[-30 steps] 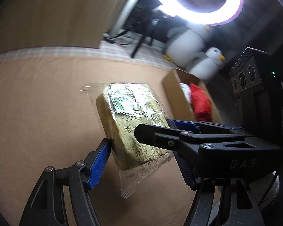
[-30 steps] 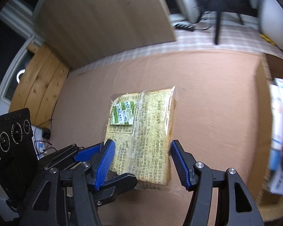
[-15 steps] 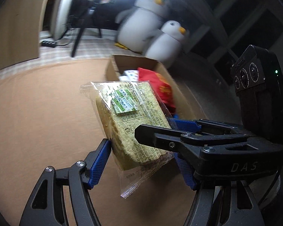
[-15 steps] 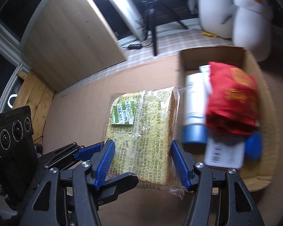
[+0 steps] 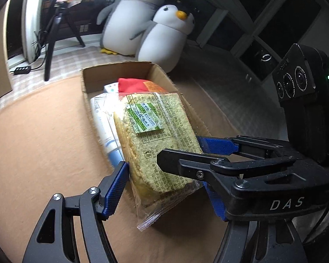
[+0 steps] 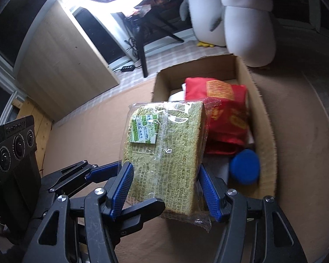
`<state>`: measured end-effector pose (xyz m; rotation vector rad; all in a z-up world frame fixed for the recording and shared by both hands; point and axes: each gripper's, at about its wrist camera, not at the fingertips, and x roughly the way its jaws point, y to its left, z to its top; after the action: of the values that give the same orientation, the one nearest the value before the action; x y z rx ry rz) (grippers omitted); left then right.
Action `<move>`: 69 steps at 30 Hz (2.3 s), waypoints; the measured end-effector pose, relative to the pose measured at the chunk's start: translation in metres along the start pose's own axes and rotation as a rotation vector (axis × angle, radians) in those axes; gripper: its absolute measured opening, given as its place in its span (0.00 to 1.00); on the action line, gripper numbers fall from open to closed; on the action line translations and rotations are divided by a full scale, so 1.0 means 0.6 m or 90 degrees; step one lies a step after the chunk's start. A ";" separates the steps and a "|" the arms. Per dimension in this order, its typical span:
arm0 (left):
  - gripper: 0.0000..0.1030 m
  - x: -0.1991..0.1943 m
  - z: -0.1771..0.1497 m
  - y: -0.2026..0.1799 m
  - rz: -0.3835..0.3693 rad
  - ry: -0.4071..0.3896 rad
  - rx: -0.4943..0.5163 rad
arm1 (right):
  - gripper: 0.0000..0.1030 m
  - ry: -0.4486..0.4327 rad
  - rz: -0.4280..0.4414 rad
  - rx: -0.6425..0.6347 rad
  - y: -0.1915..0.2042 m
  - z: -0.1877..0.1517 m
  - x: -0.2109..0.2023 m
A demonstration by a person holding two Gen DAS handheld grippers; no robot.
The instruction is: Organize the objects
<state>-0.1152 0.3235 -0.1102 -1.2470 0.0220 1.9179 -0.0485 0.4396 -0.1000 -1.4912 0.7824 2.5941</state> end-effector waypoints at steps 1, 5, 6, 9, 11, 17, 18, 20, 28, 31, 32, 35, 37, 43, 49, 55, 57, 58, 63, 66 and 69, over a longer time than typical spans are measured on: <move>0.70 0.005 0.002 -0.004 0.000 0.002 0.003 | 0.56 -0.001 -0.002 0.002 -0.008 0.001 -0.001; 0.70 0.023 0.010 -0.018 0.001 0.006 0.013 | 0.56 -0.002 -0.006 0.010 -0.030 0.004 -0.004; 0.70 0.027 0.012 -0.020 0.002 0.006 0.015 | 0.56 -0.003 -0.006 0.010 -0.034 0.004 -0.004; 0.70 0.039 0.018 -0.028 0.008 0.009 0.026 | 0.56 -0.004 -0.010 0.012 -0.047 0.007 -0.005; 0.70 0.046 0.020 -0.030 0.010 0.012 0.028 | 0.56 -0.002 -0.010 0.014 -0.052 0.010 -0.005; 0.70 0.051 0.019 -0.032 0.021 0.019 0.039 | 0.56 -0.010 -0.032 0.011 -0.062 0.015 -0.014; 0.70 0.050 0.018 -0.031 0.022 0.018 0.038 | 0.56 -0.014 -0.034 0.012 -0.064 0.016 -0.016; 0.70 0.046 0.017 -0.026 0.024 0.015 0.035 | 0.56 -0.019 -0.032 0.017 -0.068 0.018 -0.022; 0.70 0.019 0.005 -0.002 0.031 0.010 0.017 | 0.56 -0.025 -0.036 0.024 -0.069 0.012 -0.032; 0.70 0.004 -0.003 0.010 0.038 0.005 0.009 | 0.56 -0.025 -0.037 0.026 -0.065 0.006 -0.033; 0.70 -0.003 -0.007 0.016 0.040 0.003 0.006 | 0.56 -0.025 -0.038 0.026 -0.062 0.005 -0.033; 0.70 -0.025 -0.020 0.028 0.052 -0.002 0.003 | 0.56 -0.026 -0.043 0.024 -0.052 -0.001 -0.034; 0.70 -0.038 -0.026 0.034 0.060 -0.005 0.002 | 0.57 -0.028 -0.043 0.023 -0.043 -0.005 -0.035; 0.74 -0.095 -0.053 0.068 0.091 -0.023 -0.017 | 0.58 -0.036 -0.050 0.011 -0.002 -0.018 -0.037; 0.77 -0.157 -0.085 0.106 0.123 -0.044 -0.040 | 0.61 -0.037 -0.045 -0.009 0.052 -0.032 -0.031; 0.84 -0.226 -0.127 0.146 0.157 -0.068 -0.066 | 0.62 -0.033 -0.038 -0.029 0.107 -0.045 -0.016; 0.86 -0.241 -0.137 0.156 0.167 -0.073 -0.075 | 0.62 -0.033 -0.036 -0.035 0.122 -0.050 -0.012; 0.86 -0.250 -0.143 0.162 0.173 -0.075 -0.080 | 0.62 -0.033 -0.035 -0.039 0.132 -0.052 -0.010; 0.92 -0.302 -0.177 0.188 0.216 -0.092 -0.096 | 0.63 -0.032 -0.022 -0.053 0.175 -0.066 0.001; 0.94 -0.324 -0.192 0.200 0.236 -0.100 -0.106 | 0.63 -0.037 -0.019 -0.067 0.202 -0.076 0.005; 0.95 -0.346 -0.209 0.213 0.262 -0.108 -0.117 | 0.63 -0.044 -0.023 -0.086 0.229 -0.088 0.005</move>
<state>-0.0689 0.0573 -0.0658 -1.2675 0.0146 2.4227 -0.0473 0.2960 -0.0691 -1.4231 0.5800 2.7042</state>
